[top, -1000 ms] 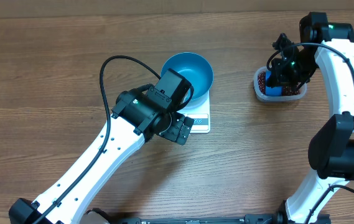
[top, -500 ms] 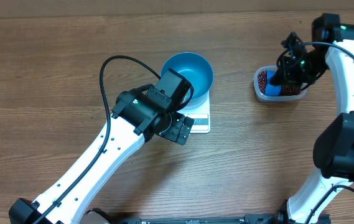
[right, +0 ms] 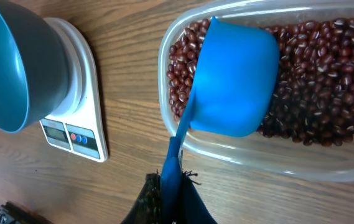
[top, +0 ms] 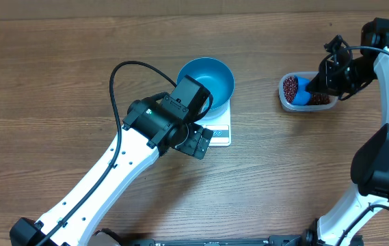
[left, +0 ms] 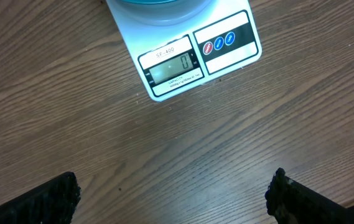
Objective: Scoop item into bowl and weigh 150g on scale
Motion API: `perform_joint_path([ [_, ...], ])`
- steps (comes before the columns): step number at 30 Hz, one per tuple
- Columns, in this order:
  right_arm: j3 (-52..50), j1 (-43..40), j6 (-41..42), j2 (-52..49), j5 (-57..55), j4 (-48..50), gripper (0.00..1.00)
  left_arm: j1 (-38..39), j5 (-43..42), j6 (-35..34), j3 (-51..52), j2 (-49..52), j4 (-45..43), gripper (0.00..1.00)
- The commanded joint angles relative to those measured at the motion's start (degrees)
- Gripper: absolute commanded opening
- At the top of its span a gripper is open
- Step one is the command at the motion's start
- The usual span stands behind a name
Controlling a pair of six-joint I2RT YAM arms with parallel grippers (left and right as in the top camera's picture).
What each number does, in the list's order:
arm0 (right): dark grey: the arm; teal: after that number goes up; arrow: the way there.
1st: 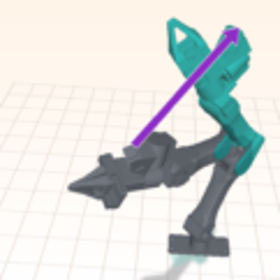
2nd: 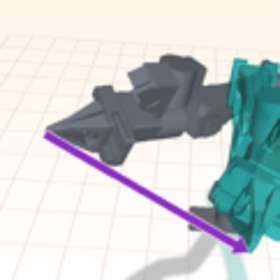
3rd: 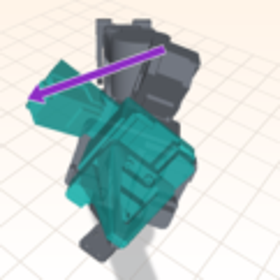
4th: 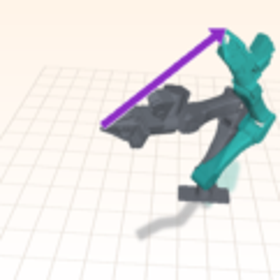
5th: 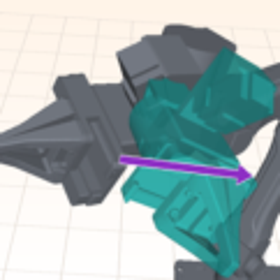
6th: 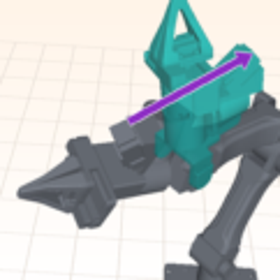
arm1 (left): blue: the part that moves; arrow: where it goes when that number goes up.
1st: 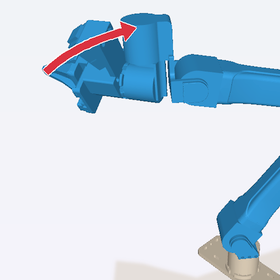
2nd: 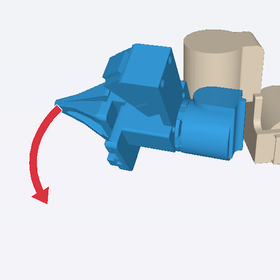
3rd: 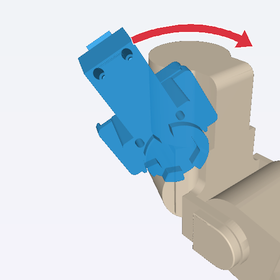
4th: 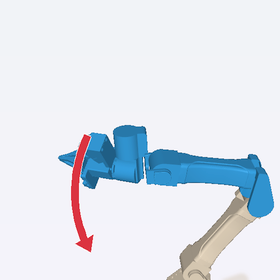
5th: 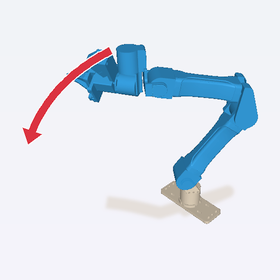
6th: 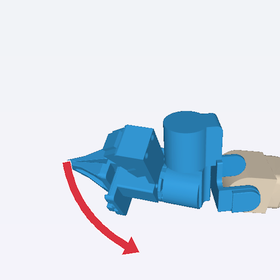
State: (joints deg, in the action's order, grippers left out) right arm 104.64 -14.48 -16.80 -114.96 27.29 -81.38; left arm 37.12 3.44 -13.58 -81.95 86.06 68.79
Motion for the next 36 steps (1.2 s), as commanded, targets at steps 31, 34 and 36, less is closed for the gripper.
perform_joint_path([
  [31, -7.2, -6.9, -4.4, -0.2, 10.8, 2.2, 0.04, 0.0, 0.4, -0.4, -1.1, -0.2, 0.0, 1.00],
  [34, -7.2, -7.5, -4.7, -0.2, 11.4, 1.6, 0.04, 0.0, 0.4, -0.4, -1.1, -0.2, 0.0, 0.99],
  [36, -7.8, -7.9, -4.7, -0.2, 11.5, 1.6, 0.04, 0.0, 0.3, -0.4, -1.1, -0.2, 0.0, 1.00],
])
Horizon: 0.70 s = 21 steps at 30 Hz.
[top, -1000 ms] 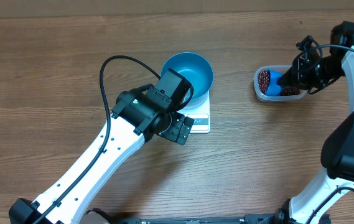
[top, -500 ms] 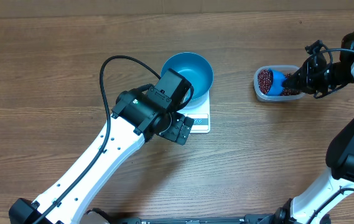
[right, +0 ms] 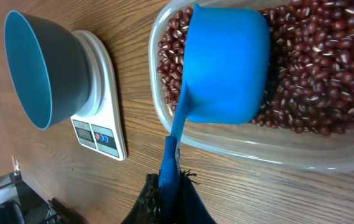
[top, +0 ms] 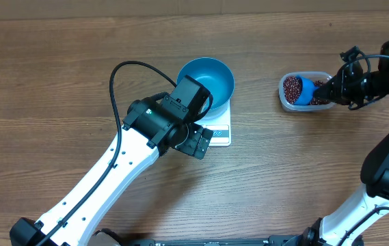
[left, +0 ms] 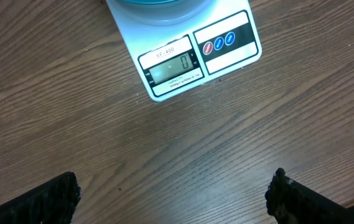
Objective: Scoop item into bowl and weigh 150g on scale
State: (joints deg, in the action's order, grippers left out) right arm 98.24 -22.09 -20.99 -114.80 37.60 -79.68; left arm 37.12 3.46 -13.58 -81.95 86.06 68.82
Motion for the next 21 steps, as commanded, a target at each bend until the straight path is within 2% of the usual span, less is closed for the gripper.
perform_joint_path([
  [1, -1.8, -0.3, -0.5, -0.3, 1.1, -0.1, 0.04, 0.0, 0.3, -0.4, -1.1, -0.2, -0.1, 1.00],
  [8, -6.7, -1.1, -0.5, -0.3, 3.5, 3.0, 0.04, 0.0, 0.3, -0.4, -1.1, -0.2, -0.1, 0.99],
  [21, -6.8, -5.2, -0.3, -0.3, 8.9, 1.1, 0.04, 0.0, 0.3, -0.4, -1.1, -0.2, -0.1, 0.99],
])
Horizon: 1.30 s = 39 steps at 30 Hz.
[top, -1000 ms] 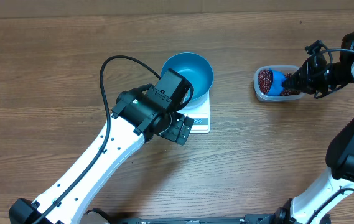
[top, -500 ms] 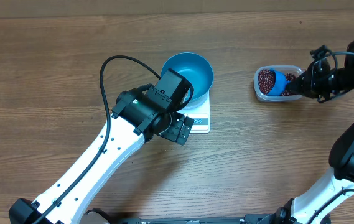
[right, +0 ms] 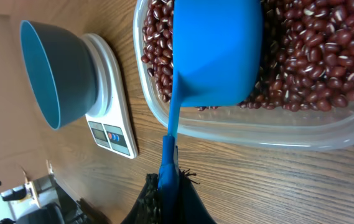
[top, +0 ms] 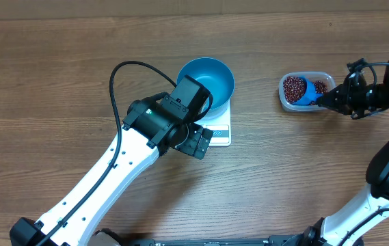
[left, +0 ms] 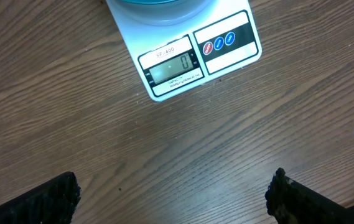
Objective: Scoop item into bowl and weigh 150g on scale
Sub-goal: 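Lift the filled blue scoop out of the bean tub with the right gripper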
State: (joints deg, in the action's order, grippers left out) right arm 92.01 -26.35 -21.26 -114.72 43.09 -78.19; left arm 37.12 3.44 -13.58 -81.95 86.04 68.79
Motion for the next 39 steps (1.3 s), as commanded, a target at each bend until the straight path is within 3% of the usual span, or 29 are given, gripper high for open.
perform_joint_path([
  [1, -0.6, -1.1, -0.1, -0.4, 3.7, -0.4, 0.04, 0.0, 0.4, -0.4, -1.1, -0.2, 0.0, 1.00],
  [20, -2.3, -1.4, -1.8, -0.4, 9.1, 1.0, 0.04, 0.0, 0.3, -0.4, -1.1, -0.2, -0.1, 1.00],
  [39, -2.4, -6.8, -6.5, -0.4, 14.9, -1.8, 0.04, 0.0, 0.4, -0.4, -1.1, -0.2, 0.0, 1.00],
])
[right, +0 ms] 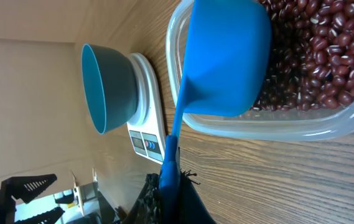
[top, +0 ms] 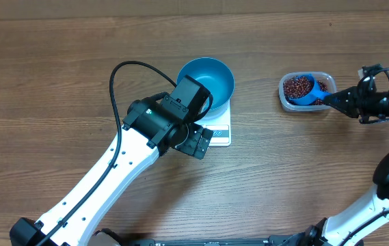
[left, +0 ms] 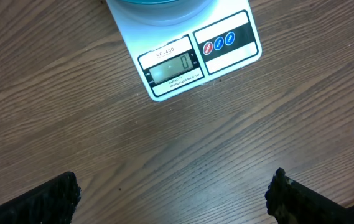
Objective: Scoop item into bowl and weigh 150g on scale
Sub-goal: 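Lift the filled blue scoop out of the bean tub with the right gripper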
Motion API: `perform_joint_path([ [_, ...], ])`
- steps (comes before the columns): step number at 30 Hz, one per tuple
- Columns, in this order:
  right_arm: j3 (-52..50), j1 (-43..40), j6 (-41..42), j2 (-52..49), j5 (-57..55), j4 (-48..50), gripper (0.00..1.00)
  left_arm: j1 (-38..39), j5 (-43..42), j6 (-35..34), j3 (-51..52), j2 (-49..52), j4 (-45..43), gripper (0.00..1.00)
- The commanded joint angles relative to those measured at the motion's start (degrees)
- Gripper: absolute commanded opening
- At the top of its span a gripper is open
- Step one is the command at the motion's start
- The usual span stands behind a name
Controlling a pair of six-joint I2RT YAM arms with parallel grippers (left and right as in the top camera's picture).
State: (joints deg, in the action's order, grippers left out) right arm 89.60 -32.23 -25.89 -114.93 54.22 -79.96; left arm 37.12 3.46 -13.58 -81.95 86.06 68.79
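A blue bowl [top: 208, 78] stands empty on a white scale [left: 192, 55] whose display reads 0. My left gripper [left: 172, 193] hangs open over bare wood just in front of the scale. At the right, my right gripper [right: 170, 196] is shut on the handle of a blue scoop [right: 225, 59]. The scoop [top: 303, 89] sits in a clear tub of red beans [top: 292, 87] with beans showing in its cup, and its handle points right toward the gripper.
A black cable [top: 122, 75] loops from the left arm beside the bowl. The wooden table [top: 57, 82] stretches wide to the left and in front.
My right gripper has moved further right and tipped the scoop, so its cup now shows beans inside. The left arm, bowl and scale are unchanged.
The right gripper held the scoop mouth-down over the bean tub from above. At the following moments it stood further right and lower, the scoop dipping into the beans. Now the cup faces up with beans in it. The scale read 0 throughout.
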Motion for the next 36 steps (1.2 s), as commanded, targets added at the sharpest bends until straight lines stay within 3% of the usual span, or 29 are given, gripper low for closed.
perform_joint_path([
  [1, 0.0, -1.0, -2.4, -0.2, 3.8, -0.2, 0.04, 0.0, 0.3, -0.4, -1.1, -0.2, 0.0, 0.99],
  [13, 0.0, -4.0, -8.7, -0.2, 8.1, -3.4, 0.04, 0.0, 0.3, -0.4, -1.1, -0.2, 0.0, 1.00],
  [36, 0.0, -4.7, -13.4, -0.2, 18.1, -7.2, 0.04, 0.0, 0.3, -0.4, -1.1, -0.2, 0.0, 1.00],
])
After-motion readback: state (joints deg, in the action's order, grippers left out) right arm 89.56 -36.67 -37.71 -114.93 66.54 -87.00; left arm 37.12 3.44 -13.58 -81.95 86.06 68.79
